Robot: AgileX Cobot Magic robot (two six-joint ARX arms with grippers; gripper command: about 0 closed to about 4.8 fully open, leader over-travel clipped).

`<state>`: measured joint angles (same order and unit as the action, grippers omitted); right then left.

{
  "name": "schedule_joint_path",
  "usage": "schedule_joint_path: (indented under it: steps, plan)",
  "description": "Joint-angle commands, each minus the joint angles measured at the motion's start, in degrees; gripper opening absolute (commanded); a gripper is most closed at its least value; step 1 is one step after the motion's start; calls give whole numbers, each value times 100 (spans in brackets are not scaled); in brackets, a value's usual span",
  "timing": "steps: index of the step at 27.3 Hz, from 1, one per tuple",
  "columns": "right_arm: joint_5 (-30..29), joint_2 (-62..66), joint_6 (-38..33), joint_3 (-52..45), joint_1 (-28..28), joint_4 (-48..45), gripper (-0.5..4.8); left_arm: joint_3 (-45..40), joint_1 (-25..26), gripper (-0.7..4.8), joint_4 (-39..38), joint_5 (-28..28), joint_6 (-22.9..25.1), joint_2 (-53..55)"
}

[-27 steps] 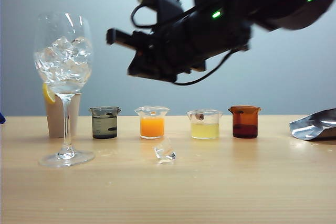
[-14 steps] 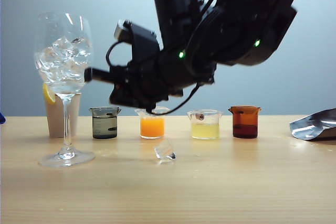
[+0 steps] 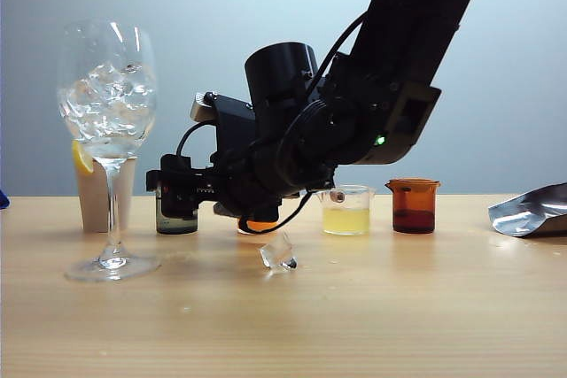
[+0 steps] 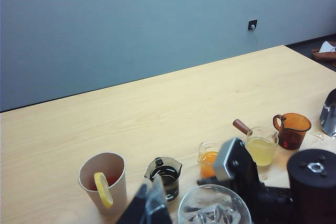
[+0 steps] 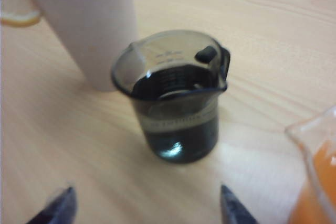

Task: Pick up the first measuring cup from the left, pour the coconut rum inside into the goblet, and finally put the measuring cup back in its original place.

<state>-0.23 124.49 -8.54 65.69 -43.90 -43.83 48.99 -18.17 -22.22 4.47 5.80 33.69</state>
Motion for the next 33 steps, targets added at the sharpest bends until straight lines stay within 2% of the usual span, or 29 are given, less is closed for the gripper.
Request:
schedule_joint_path:
  steps: [1,7,22,33]
  plan:
    - [-74,85,0,208,11,-125,399,28,2,-6,-57,4,26,-15]
    - [-144,378,-2,597,9,-105,404,28,2,-6,-68,0,361,-15]
    - [-68,1113,278,1473,9,-94,400,28,2,-6,-251,2,369,-17]
    - [199,1305,273,1676,7,-55,399,28,2,-6,-264,0,474,-17]
